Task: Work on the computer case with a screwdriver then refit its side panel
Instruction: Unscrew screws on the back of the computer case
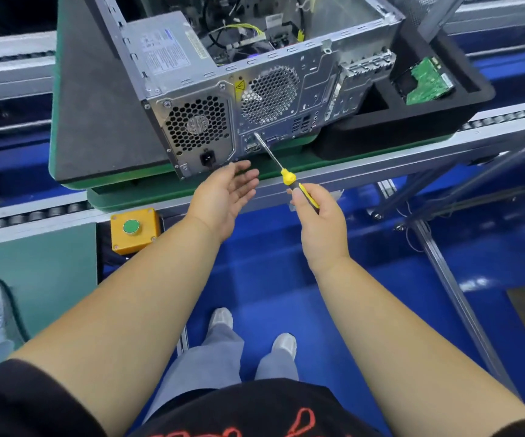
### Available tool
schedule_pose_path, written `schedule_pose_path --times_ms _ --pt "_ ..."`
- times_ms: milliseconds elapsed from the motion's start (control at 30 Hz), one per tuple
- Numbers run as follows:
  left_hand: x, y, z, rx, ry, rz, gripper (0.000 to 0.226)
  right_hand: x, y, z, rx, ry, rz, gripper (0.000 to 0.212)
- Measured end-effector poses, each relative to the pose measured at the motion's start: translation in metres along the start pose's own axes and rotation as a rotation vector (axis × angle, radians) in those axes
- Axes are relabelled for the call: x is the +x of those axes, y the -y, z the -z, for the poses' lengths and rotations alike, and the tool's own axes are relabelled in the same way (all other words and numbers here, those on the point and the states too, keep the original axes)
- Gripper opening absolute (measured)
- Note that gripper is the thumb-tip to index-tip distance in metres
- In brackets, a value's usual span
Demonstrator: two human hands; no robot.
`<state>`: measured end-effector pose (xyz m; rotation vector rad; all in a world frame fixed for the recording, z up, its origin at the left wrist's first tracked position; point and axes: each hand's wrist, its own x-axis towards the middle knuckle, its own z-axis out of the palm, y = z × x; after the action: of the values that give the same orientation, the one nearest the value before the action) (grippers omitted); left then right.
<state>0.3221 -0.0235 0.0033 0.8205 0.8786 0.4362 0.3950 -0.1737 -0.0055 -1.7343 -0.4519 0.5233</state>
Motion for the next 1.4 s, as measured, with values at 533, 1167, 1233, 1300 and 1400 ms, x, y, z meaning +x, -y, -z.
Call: schedule_pose_path --times_ms 533,1167,1233,1300,1400 --pt "0.012 0.023 0.039 0.17 0.043 0.211 0.023 0.006 -0.025 0.028 0.011 0.017 -0.185 0.022" --pt "-0.013 -0.064 -0.081 0.372 0.482 0.037 0.026 0.061 0.096 0.069 0.088 -0.086 0.171 0.017" --pt "-0.011 -0.067 -0.094 0.383 0.486 0.024 0.026 0.068 0.103 0.08 0.148 -0.112 0.186 0.022" --pt "-0.008 -0.067 -0.106 0.396 0.476 0.018 0.027 0.079 0.107 0.095 0.186 -0.139 0.2 0.021" --pt "0.001 -0.061 -0.129 0.412 0.444 0.011 0.028 0.102 0.109 0.128 0.278 -0.199 0.205 0.016"
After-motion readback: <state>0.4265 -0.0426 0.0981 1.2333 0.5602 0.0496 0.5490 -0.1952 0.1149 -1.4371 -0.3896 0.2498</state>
